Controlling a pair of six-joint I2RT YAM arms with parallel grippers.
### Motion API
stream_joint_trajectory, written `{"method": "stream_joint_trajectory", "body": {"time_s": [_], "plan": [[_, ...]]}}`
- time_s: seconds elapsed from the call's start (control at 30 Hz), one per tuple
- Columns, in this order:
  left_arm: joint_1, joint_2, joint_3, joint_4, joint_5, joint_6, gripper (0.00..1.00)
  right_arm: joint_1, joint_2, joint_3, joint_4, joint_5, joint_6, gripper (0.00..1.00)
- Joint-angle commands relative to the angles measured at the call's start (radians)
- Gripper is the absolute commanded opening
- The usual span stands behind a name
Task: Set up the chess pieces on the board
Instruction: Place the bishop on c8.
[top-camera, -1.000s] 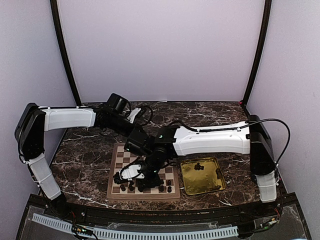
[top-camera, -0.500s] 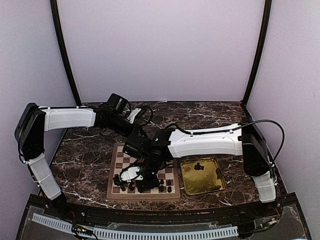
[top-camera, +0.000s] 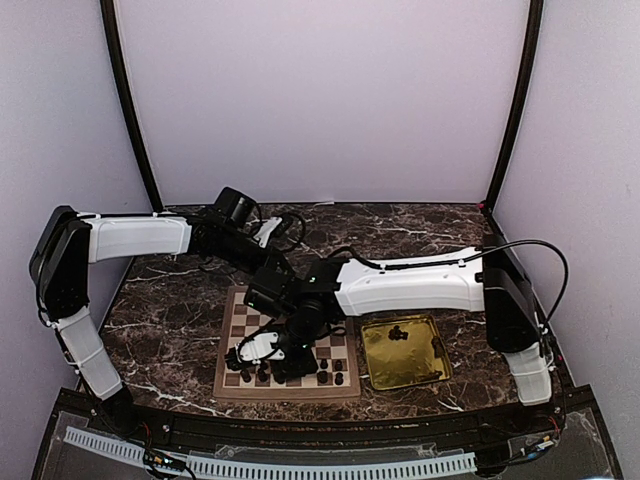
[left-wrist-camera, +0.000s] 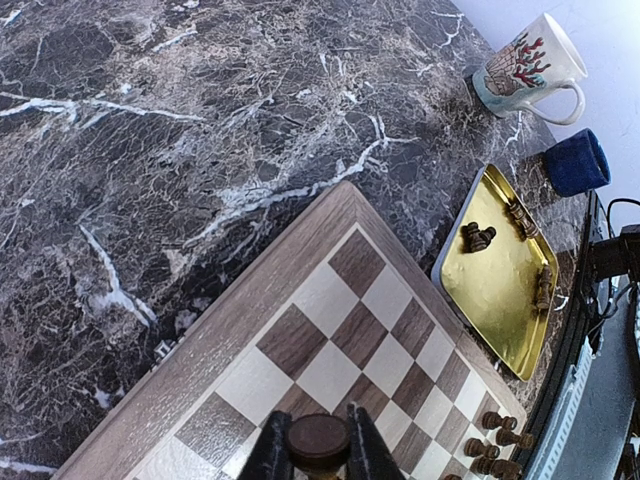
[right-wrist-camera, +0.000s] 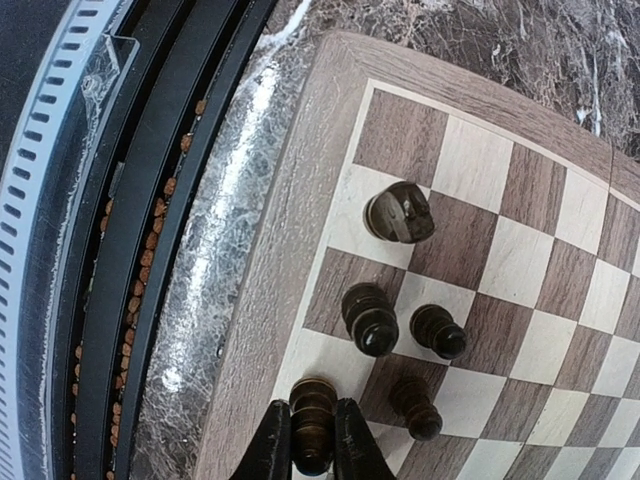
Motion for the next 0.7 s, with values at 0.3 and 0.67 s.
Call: {"method": "stream_joint_trajectory", "body": {"time_s": [0.3,0.67], "plan": [[0.001,0.002,0.034,-0.029,0.029,-0.006,0.14,0.009,-0.160,-0.176,0.049,0.049,-0.007,0.14],[0.001,0.004,0.036,-0.034,0.037,-0.006,0.14,0.008,-0.159,-0.227,0.072,0.064,-0.009,0.14]]}}
